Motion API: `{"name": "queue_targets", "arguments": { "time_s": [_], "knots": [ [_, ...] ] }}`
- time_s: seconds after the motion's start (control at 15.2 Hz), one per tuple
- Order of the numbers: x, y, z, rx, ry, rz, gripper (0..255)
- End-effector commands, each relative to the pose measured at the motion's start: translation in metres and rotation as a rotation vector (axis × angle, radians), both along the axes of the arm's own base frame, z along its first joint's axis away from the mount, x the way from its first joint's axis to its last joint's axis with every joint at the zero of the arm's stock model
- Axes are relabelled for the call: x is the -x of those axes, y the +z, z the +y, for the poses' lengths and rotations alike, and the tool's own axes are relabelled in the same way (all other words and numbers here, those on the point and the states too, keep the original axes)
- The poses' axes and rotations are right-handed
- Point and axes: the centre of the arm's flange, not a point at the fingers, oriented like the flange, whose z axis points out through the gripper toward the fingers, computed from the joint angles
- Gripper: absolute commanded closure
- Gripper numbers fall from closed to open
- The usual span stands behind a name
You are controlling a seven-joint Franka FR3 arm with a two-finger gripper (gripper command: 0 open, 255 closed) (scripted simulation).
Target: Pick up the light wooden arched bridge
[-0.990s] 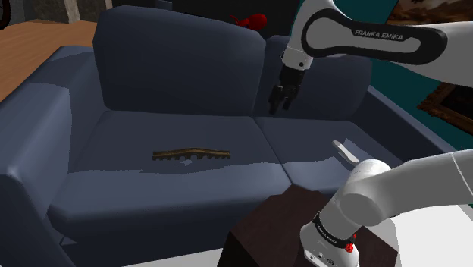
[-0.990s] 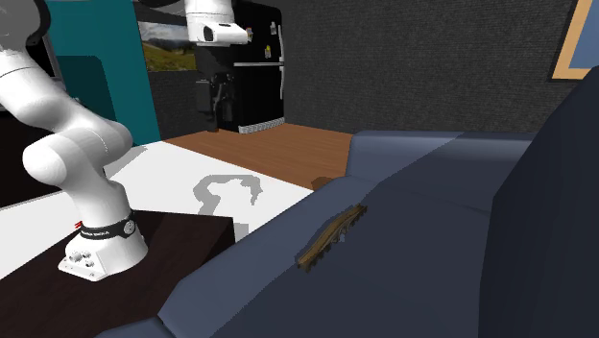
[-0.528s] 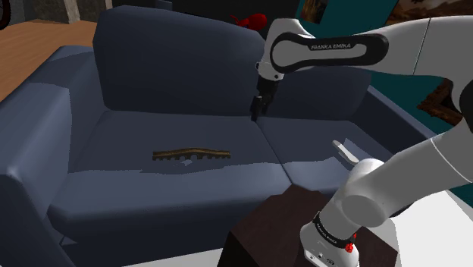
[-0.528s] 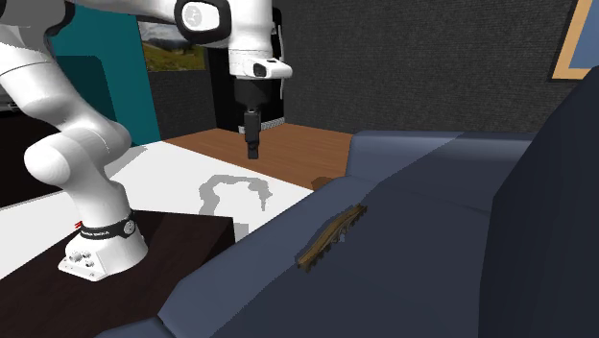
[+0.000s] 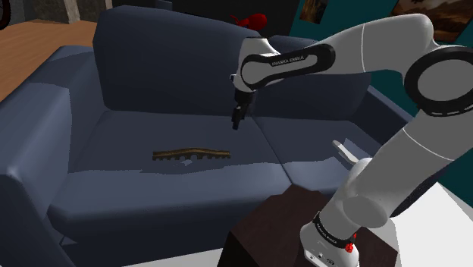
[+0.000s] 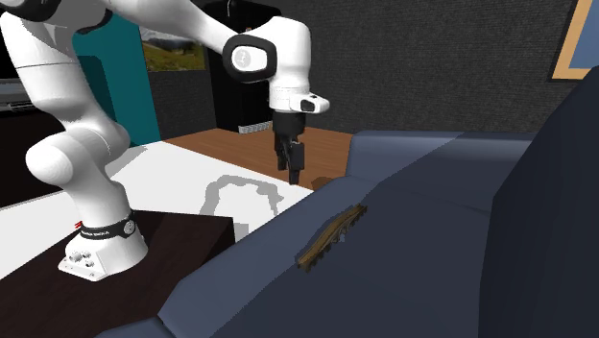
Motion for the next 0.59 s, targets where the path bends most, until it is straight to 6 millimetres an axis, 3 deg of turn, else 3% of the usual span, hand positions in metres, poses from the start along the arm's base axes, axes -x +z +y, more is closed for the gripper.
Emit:
{"name": "queue_targets", "arguments": {
  "time_s": [0.0,0.53],
  "knots": [
    [-0.018,-0.020,0.011,0.005,0.062,-0.001,0],
    [-0.078,-0.092,0.060,0.024,0.299,-0.004,0]
  ]
}}
